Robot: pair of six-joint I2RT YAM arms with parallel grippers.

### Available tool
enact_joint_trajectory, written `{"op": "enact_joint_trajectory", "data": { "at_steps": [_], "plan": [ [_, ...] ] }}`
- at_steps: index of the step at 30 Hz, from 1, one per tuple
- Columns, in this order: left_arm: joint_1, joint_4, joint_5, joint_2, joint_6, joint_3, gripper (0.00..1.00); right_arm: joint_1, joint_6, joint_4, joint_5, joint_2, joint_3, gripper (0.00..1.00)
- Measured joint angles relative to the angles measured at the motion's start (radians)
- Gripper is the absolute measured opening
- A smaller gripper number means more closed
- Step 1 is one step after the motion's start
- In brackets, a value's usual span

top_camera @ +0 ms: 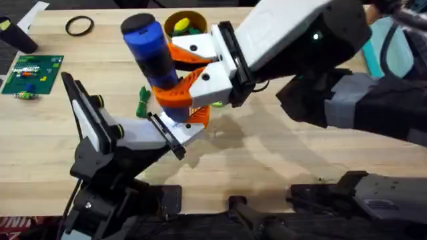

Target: Pick up the gripper from the table and insert it into the empty holder that is missing its gripper. Then pick up a screw, insert it into the mounting hole, and use the screwdriver to tighten it. Finally, clean up the table by picking up the vegetable and placing it into the bucket.

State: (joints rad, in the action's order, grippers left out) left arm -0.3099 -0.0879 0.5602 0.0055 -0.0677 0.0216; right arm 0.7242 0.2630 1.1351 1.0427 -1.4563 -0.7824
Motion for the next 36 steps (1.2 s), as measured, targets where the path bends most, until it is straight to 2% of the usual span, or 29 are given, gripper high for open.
{"op": "enact_joint_trajectory", "data": {
  "at_steps": [21,29,36],
  "plan": [
    [0.0,0.001,-0.003,0.0,0.0,0.0,0.01,-0.015,0.075,0.054,-0.013,-0.002,0.009,0.077],
    [0.0,0.001,-0.002,0.0,0.0,0.0,0.01,-0.015,0.074,0.033,-0.013,-0.002,-0.049,0.077],
    [0.0,0.001,-0.003,0.0,0.0,0.0,0.01,-0.015,0.053,0.002,-0.014,-0.002,-0.054,0.077]
  ]
}}
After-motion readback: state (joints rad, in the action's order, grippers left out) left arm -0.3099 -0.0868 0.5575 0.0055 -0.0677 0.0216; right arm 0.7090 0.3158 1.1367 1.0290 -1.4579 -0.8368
